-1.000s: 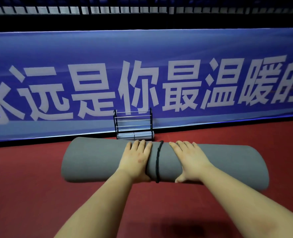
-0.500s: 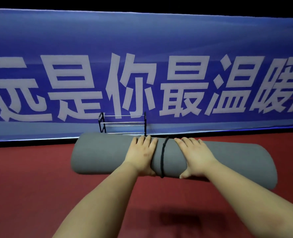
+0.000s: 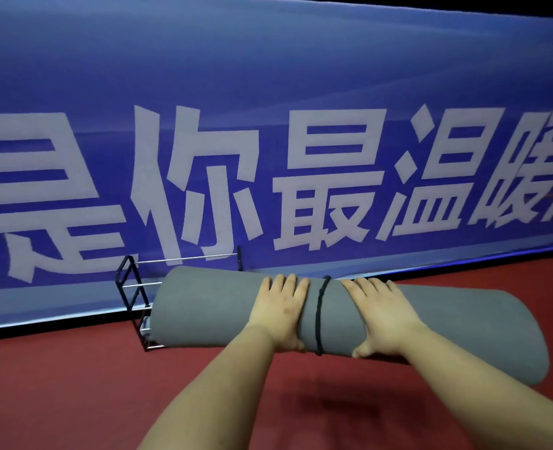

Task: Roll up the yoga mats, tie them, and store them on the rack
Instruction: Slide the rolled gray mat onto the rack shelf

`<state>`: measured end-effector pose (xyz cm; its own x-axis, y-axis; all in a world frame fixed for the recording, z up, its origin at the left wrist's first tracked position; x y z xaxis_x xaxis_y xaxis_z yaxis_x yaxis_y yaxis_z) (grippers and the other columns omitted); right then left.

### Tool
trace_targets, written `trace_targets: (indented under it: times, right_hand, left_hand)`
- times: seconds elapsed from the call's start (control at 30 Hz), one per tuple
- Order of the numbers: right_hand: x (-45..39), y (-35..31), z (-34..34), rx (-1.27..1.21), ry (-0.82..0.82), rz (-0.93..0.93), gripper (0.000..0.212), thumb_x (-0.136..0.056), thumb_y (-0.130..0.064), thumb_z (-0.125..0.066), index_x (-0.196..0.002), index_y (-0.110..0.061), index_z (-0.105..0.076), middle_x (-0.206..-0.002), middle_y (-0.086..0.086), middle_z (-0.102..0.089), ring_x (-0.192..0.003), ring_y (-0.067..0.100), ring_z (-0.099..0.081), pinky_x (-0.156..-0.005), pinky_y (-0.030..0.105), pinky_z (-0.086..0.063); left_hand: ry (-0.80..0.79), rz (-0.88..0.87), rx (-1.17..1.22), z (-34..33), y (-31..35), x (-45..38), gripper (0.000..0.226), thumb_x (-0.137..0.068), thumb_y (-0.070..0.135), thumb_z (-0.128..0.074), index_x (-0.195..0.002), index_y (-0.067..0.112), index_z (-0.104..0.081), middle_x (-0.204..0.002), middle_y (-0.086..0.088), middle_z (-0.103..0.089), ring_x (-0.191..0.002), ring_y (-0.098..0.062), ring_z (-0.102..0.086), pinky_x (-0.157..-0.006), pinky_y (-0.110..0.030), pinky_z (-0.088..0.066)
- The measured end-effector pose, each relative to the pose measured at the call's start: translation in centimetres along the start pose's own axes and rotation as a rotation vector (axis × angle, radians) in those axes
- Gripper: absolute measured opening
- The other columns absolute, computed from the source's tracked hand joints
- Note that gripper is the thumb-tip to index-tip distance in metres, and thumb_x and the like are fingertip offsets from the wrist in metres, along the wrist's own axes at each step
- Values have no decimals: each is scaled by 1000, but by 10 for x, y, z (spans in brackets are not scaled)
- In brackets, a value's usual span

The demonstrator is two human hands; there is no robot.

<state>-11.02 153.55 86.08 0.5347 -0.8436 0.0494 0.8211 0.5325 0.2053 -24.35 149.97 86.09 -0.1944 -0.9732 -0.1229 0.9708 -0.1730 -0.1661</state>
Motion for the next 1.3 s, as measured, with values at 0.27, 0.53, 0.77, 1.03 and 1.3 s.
trace_targets:
  times: [0.27, 0.53, 0.77, 1.03, 1.3]
  right_hand:
    - [-177, 90, -54, -40, -26, 79, 127, -58, -62, -77, -150, -20, 0, -151, 4, -21, -139, 27, -20, -116, 48, -13]
    - [-344, 154, -82, -31, -49, 227, 125, -61, -61, -75, -150, -21, 3, -155, 7, -14, -142, 28, -15, -116, 51, -12]
    - [-464, 147, -113, -48, -72, 255, 125, -61, -59, -77, -150, -20, 2, -155, 6, -15, -142, 28, -15, -116, 50, -11]
    - [-552, 179, -176, -128, -174, 172, 125, -59, -62, -76, -150, -23, 1, -156, 0, -13, -143, 23, -13, -118, 46, -10]
    - [-626, 234, -294, -120, -256, 129, 125, -62, -62, -75, -150, -25, 5, -157, 0, -6, -145, 22, -6, -118, 46, -5]
  left_hand:
    - [-21, 81, -2, -70, -33, -183, 113, -62, 69, -66, -147, 15, -14, -149, -7, -24, -133, -26, -26, -112, -42, -19]
    - [-92, 234, 25, -122, -86, -322, 113, -36, 75, -63, -128, 10, -54, -122, -12, -59, -106, -31, -57, -89, -46, -47]
    - [-174, 244, 42, -188, -155, -400, 112, -35, 74, -62, -127, 11, -53, -119, -11, -58, -103, -30, -57, -88, -47, -47]
    - [-244, 140, 57, -264, -180, -499, 112, -66, 71, -60, -149, 16, -8, -151, -12, -20, -135, -30, -22, -112, -51, -10]
    - [-261, 134, 100, -379, -150, -589, 112, -67, 69, -63, -148, 15, -8, -150, -13, -19, -135, -31, -20, -112, -52, -13]
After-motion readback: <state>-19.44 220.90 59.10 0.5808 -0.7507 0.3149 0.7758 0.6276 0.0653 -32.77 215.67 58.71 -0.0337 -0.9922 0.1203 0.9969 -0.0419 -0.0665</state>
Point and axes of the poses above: each hand's wrist, its own x-axis away from the middle knuckle, its own z-axis out of the back of the hand, y = z × x, the point moved 9 cm from there along -x, towards the middle knuckle
